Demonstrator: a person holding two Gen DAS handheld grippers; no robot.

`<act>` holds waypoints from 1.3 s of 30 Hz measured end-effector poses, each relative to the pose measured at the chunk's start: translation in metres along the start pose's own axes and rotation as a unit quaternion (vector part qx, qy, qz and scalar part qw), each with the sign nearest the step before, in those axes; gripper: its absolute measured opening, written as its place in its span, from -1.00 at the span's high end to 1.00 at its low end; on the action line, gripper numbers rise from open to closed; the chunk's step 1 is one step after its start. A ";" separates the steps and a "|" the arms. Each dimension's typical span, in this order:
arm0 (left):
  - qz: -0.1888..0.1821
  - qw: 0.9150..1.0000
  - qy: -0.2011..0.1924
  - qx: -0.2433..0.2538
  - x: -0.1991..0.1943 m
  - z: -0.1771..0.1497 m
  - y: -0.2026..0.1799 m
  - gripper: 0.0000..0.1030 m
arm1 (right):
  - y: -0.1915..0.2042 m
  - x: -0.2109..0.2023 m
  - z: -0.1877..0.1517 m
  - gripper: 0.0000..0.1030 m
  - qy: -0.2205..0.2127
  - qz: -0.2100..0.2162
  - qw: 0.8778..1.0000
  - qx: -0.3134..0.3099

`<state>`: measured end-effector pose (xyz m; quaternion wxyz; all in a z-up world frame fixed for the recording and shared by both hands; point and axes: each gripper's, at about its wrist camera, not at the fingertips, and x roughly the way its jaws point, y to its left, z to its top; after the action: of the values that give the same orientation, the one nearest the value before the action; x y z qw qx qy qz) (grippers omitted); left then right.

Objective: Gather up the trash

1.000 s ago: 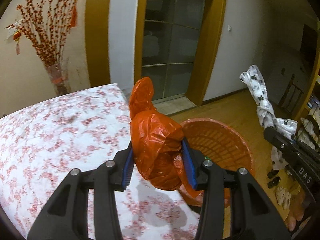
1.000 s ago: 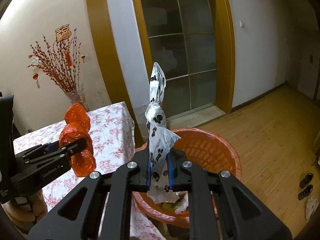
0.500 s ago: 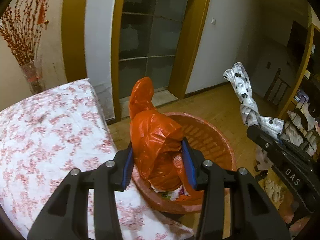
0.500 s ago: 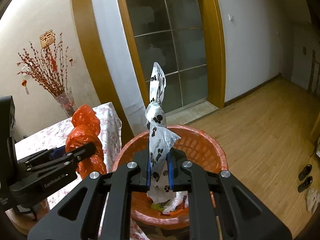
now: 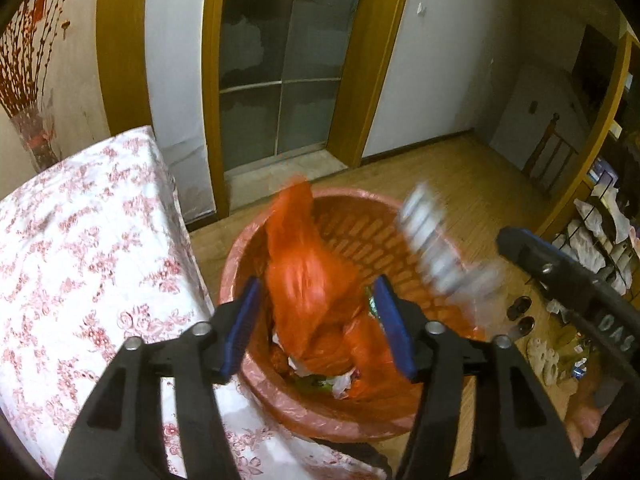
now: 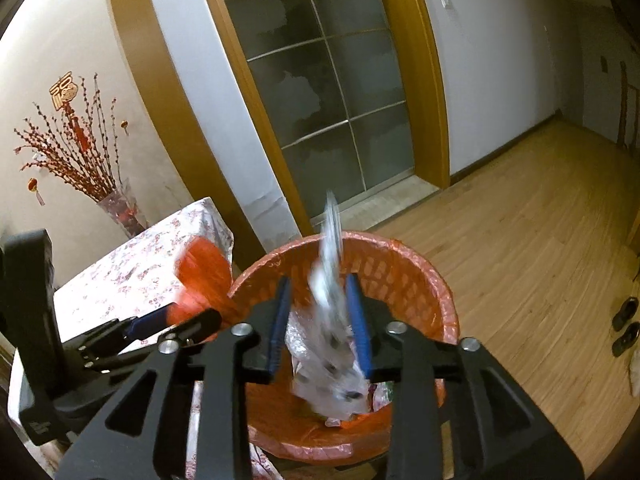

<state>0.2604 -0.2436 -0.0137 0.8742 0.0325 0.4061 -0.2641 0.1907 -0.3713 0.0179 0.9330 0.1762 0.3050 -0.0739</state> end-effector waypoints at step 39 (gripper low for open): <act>0.240 0.945 -0.217 -0.042 -0.235 -0.160 0.071 -0.92 | 0.111 -0.130 -0.118 -0.97 -0.142 -0.084 0.981 -0.104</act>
<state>0.0597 -0.0366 0.0396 0.9792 0.0337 0.1979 -0.0301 0.0498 -0.2200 0.0380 0.9704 0.0399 0.1892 -0.1444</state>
